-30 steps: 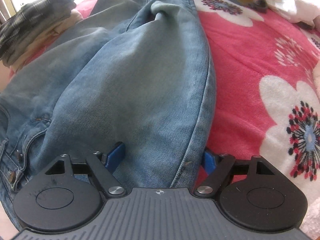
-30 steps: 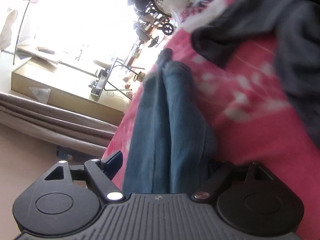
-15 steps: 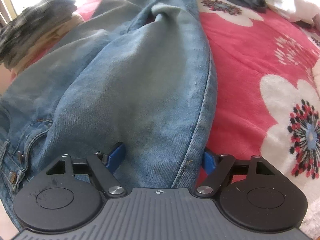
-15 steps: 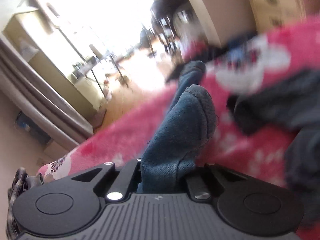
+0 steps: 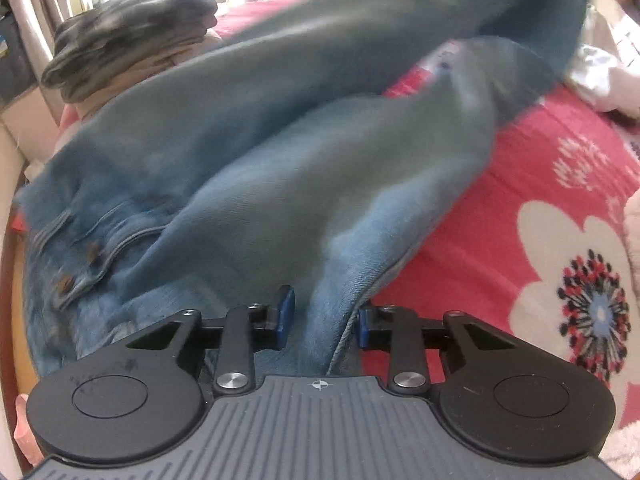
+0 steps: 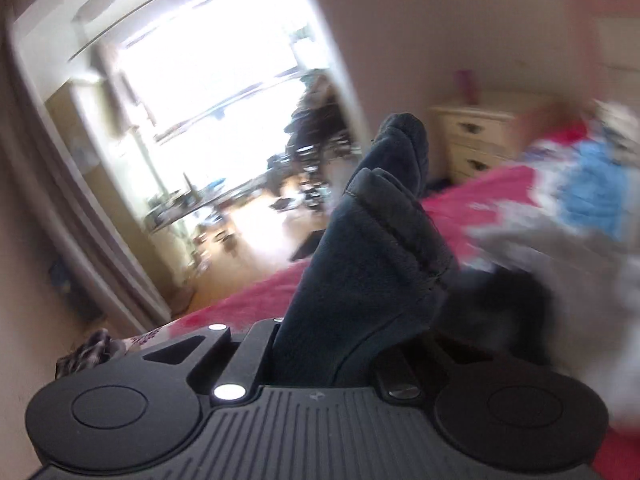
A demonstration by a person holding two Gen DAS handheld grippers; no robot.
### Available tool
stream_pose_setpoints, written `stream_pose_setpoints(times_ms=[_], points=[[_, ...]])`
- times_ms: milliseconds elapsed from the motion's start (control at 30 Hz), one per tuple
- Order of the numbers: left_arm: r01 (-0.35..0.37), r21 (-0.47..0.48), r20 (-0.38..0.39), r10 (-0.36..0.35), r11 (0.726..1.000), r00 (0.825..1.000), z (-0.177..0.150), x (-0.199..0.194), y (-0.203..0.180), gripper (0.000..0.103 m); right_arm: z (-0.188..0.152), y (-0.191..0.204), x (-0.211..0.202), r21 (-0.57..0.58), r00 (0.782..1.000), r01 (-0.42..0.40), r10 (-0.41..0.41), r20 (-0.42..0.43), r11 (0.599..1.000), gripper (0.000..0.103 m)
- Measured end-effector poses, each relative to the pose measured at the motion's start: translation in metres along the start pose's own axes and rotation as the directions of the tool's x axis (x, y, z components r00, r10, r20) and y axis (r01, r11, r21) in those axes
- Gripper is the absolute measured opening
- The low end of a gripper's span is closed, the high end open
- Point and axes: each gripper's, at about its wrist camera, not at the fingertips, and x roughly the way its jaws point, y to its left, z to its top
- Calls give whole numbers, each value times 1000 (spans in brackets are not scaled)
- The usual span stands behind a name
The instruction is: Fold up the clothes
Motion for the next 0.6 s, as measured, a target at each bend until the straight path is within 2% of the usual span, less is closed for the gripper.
stream_pose_setpoints(times_ms=[100, 133, 167, 200, 267, 300, 333, 400, 533, 600], points=[[3, -26, -5, -3, 1000, 1000, -8, -4, 2, 33, -33, -46, -12, 40, 992, 87, -83, -96, 995, 8], [5, -42, -6, -6, 999, 1000, -11, -4, 4, 34, -45, -61, -17, 51, 986, 117, -109, -129, 992, 16], [7, -63, -6, -7, 998, 1000, -13, -6, 6, 35, -56, -76, -21, 62, 978, 146, -135, -162, 987, 19], [8, -86, -6, -8, 996, 1000, -15, -8, 8, 37, -67, -91, -25, 71, 968, 176, -160, -195, 982, 25], [-1, -123, 0, 1, 992, 1000, -19, -17, 10, 42, -86, -117, -28, 91, 939, 239, -206, -276, 967, 26], [-4, -137, 6, 5, 991, 1000, -22, -25, 9, 44, -92, -125, -29, 109, 926, 256, -211, -313, 961, 31], [-6, -151, 12, 8, 988, 1000, -26, -34, 10, 46, -94, -128, -37, 123, 923, 256, -204, -327, 959, 43], [-4, -204, 29, 10, 979, 1000, -38, -52, 13, 54, -97, -132, -56, 147, 922, 247, -185, -341, 958, 55], [-15, -352, 58, 38, 936, 998, -65, -82, 26, 56, -85, -103, -101, 8, 903, 276, -256, -346, 961, 56], [-35, -442, 67, 72, 896, 995, -80, -90, 36, 57, -80, -78, -123, -114, 902, 288, -309, -302, 951, 56]])
